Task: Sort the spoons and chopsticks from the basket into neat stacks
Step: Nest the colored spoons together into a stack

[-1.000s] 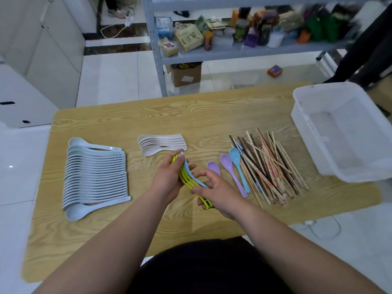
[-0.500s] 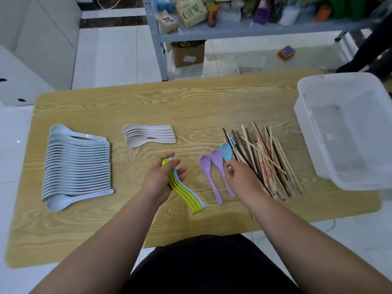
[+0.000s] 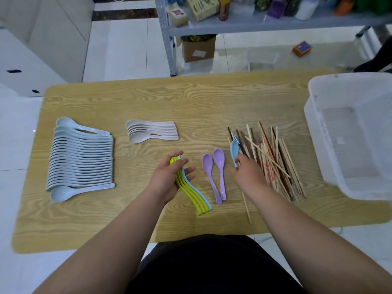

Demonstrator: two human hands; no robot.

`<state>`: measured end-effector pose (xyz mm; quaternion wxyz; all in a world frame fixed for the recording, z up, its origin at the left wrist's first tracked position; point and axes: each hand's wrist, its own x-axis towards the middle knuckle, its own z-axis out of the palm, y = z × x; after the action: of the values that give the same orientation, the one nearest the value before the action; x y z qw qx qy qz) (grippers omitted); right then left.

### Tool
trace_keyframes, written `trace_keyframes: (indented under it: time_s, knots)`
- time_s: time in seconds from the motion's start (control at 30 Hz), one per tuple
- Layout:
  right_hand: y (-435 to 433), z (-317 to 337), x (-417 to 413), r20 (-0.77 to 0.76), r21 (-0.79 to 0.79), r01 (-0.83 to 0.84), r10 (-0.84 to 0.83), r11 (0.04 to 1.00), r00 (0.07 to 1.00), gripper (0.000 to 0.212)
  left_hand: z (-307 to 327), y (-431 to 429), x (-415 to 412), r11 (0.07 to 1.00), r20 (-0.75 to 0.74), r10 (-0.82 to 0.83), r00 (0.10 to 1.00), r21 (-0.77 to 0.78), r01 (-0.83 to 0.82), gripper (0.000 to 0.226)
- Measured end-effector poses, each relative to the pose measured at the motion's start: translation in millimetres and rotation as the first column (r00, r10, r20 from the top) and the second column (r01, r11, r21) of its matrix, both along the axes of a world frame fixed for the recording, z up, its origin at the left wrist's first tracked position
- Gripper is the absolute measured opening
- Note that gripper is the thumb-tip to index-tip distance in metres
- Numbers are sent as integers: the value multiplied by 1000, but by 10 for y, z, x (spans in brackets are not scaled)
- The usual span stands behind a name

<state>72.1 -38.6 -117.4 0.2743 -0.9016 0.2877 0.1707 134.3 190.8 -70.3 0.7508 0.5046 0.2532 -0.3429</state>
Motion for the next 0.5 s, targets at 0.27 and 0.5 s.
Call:
trace_keyframes:
  time_s: [0.27,0.5]
  knots:
    - [692,814,-74,123,694,58,-198,718,972,27,164,54,57,993,70,-40,997,-107,47,25]
    - [1103,829,-168,114,690,57,-185,721,976,30,209,185,63,991,85,26,996,-132,-15,26]
